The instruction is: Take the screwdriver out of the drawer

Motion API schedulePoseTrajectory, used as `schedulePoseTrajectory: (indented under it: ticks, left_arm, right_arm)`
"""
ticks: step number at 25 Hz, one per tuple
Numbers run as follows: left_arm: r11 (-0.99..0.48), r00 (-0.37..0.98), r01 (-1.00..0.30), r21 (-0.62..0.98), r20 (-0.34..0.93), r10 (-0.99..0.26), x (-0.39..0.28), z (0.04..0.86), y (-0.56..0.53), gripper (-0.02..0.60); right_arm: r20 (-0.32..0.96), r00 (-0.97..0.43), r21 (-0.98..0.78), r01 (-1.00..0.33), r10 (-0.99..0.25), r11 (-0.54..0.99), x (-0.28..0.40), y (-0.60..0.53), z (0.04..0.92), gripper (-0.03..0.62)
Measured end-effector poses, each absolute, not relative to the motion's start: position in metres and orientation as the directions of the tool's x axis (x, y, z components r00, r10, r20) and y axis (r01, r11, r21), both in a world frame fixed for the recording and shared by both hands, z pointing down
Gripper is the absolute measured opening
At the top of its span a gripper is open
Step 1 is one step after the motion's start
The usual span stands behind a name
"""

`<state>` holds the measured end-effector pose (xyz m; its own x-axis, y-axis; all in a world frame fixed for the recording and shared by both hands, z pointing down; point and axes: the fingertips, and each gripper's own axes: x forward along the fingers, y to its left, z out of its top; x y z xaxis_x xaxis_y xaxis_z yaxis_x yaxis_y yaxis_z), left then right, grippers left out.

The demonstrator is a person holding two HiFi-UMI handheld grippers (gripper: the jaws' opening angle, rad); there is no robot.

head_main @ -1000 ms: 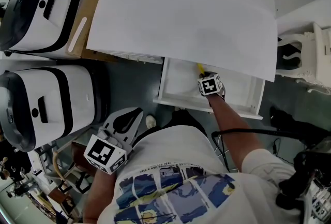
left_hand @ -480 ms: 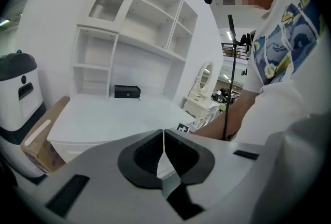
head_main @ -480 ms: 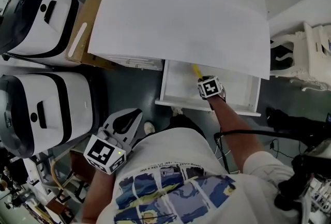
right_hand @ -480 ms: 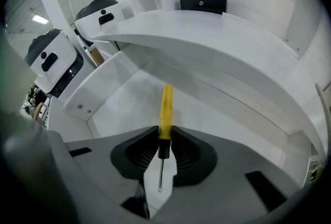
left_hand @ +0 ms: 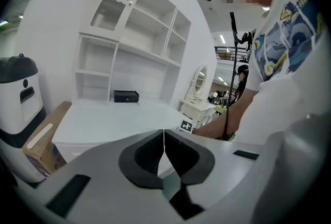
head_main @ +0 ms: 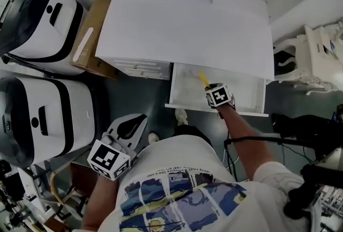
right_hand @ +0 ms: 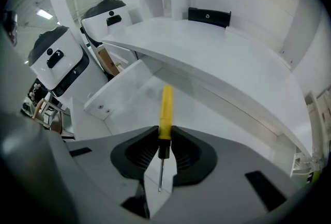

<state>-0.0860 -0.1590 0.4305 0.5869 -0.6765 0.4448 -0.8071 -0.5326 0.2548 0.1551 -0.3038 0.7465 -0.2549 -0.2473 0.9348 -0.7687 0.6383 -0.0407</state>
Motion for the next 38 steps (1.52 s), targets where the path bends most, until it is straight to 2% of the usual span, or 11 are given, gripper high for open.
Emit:
schedulePoseTrajectory:
  ticks: [20, 38]
  left_arm:
    - [-0.594, 0.650, -0.758, 0.268, 0.373, -0.662, -0.135, 0.423, -0.089, 0.014]
    - [-0.627, 0.681, -0.731, 0.269, 0.348, -0.645, -0.151, 0.426, -0.036, 0.014]
  right_arm:
    - [0.870, -0.319, -0.063, -0.827, -0.374, 0.559, 0.116, -0.229, 0.646, 0.095]
    - [0.786, -0.438, -0.096, -0.783, -0.436, 0.615, 0.062, -0.129, 0.568, 0.095]
